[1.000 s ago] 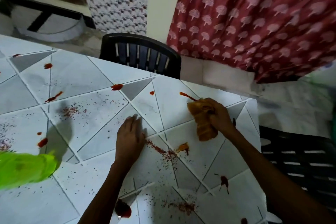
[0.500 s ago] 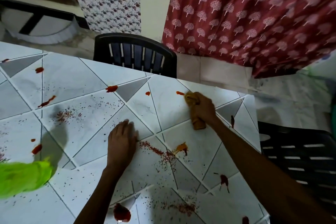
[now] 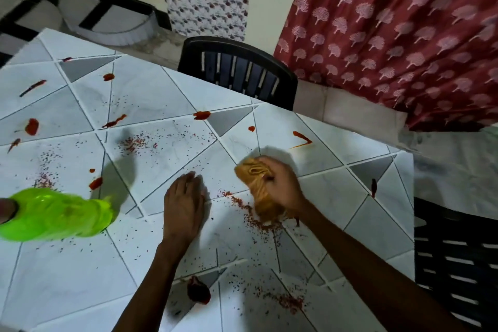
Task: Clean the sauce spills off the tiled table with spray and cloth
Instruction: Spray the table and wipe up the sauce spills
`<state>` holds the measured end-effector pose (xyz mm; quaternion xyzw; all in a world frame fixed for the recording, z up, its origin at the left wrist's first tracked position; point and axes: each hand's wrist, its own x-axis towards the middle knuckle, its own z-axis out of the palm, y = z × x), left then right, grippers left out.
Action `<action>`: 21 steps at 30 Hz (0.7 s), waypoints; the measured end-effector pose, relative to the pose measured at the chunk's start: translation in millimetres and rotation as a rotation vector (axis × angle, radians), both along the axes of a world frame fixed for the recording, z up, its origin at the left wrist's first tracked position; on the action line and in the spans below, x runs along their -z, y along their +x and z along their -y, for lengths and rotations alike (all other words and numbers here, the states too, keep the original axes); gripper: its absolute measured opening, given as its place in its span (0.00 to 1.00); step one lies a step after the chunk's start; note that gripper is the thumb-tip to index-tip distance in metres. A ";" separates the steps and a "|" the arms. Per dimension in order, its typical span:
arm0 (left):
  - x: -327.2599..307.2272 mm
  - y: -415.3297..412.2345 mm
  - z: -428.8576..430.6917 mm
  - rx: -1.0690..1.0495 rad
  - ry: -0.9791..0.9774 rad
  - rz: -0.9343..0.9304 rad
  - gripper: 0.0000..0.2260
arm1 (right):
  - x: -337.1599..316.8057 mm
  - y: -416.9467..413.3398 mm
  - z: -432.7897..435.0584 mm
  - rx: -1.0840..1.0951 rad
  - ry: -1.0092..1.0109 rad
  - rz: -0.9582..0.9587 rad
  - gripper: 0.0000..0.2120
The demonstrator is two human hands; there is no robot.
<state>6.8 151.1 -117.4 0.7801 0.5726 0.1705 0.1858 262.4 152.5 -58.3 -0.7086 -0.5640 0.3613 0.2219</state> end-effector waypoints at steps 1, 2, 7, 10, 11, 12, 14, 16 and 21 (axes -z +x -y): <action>0.1 -3.5 3.9 0.007 -0.009 -0.001 0.23 | -3.2 9.3 -12.4 0.037 0.001 0.043 0.24; 0.0 -5.0 7.3 0.013 -0.017 0.002 0.24 | -4.3 19.2 -27.8 0.070 0.012 0.097 0.25; -5.4 -10.3 27.0 -0.019 -0.026 0.029 0.25 | -8.2 18.5 -88.6 0.040 0.023 0.249 0.22; -6.3 -12.3 34.6 -0.037 -0.027 0.050 0.24 | -5.9 -20.1 -76.9 -0.099 -0.027 0.171 0.21; -6.7 -13.2 37.1 -0.046 -0.026 0.058 0.24 | -3.4 -34.3 -66.3 -0.149 -0.031 0.129 0.19; -6.2 -14.8 39.0 -0.058 -0.028 0.063 0.23 | -0.6 -47.0 -54.5 -0.192 -0.033 0.096 0.17; -4.8 -19.2 42.2 -0.071 -0.039 0.056 0.23 | 2.9 -65.3 -32.9 -0.254 -0.070 0.041 0.17; -5.1 -23.0 44.9 -0.073 -0.052 0.034 0.24 | 6.1 -71.8 -16.5 -0.285 -0.116 0.004 0.19; -16.1 -19.4 52.3 -0.018 -0.042 -0.026 0.25 | -2.0 -43.6 18.6 -0.109 -0.101 -0.133 0.23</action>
